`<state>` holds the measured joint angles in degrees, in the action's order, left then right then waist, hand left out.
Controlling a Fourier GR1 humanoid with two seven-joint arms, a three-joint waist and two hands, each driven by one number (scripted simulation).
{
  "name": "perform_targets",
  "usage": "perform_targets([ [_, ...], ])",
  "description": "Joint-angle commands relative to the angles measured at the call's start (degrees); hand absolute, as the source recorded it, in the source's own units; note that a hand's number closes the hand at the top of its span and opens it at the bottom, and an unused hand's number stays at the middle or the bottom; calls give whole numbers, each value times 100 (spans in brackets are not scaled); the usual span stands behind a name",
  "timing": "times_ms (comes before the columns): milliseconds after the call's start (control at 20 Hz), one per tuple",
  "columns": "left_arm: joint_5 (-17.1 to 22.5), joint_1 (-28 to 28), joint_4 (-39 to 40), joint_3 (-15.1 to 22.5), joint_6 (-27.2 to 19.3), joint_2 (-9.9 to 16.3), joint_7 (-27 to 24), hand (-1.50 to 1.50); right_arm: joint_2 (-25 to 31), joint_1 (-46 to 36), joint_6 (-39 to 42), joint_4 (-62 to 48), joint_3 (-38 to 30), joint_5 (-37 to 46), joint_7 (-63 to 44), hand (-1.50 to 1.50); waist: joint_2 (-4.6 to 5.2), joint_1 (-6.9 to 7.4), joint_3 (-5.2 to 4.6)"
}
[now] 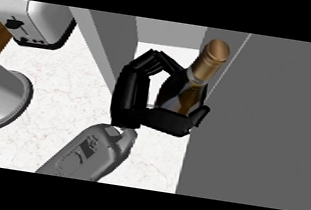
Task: Pick up the wine, place it into the cabinet and close the cabinet
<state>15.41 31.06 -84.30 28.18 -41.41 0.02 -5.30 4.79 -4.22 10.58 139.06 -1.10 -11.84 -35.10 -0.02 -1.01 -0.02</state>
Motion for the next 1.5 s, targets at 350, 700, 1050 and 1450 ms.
perform_targets([
  [350,-227,-207,920,136,54,-2,-691,150,115,40,-92,818,-204,-496,-441,-150,-6,31,1],
  [700,-8,-295,1268,68,-61,-1,-1413,150,240,-201,-218,1042,-244,-633,-816,-150,-10,21,-2],
  [1050,151,262,1550,-550,189,123,-1255,150,-22,-31,-250,664,64,-186,-305,-150,-11,67,2],
  [1450,655,592,2434,-957,890,248,-1556,150,127,23,-127,542,-332,-625,-255,-150,-5,51,3],
])
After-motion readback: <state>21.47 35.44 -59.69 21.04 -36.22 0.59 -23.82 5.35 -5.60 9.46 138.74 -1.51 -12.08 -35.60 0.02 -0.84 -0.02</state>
